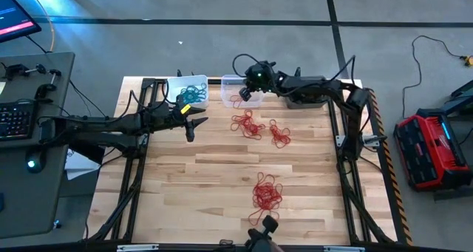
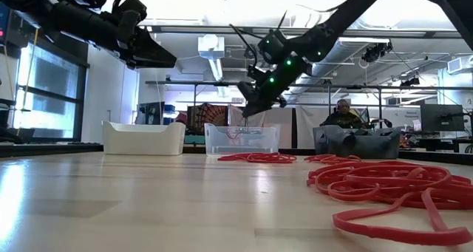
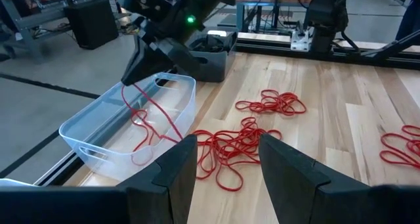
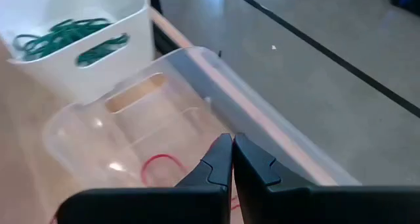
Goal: Sort rubber bands into baskets
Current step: Put the red rubber band into the transparent bin
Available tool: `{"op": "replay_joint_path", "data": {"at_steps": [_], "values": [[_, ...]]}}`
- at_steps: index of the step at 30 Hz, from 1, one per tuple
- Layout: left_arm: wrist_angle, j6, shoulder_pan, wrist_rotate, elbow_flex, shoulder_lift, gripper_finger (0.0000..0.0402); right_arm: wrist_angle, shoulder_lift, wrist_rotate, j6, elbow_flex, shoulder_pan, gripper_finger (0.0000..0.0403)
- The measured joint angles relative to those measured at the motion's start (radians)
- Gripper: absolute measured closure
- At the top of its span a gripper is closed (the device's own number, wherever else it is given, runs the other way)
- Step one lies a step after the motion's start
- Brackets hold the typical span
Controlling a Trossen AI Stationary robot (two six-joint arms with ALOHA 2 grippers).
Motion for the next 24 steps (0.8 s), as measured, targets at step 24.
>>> {"op": "replay_joint_path", "data": {"at_steps": [24], "values": [[0.0, 0.02, 0.0, 0.0, 0.0, 0.0, 0.0245, -0.066, 0.0, -0.043, -0.015, 0.0, -0.023, 0.0344]]}}
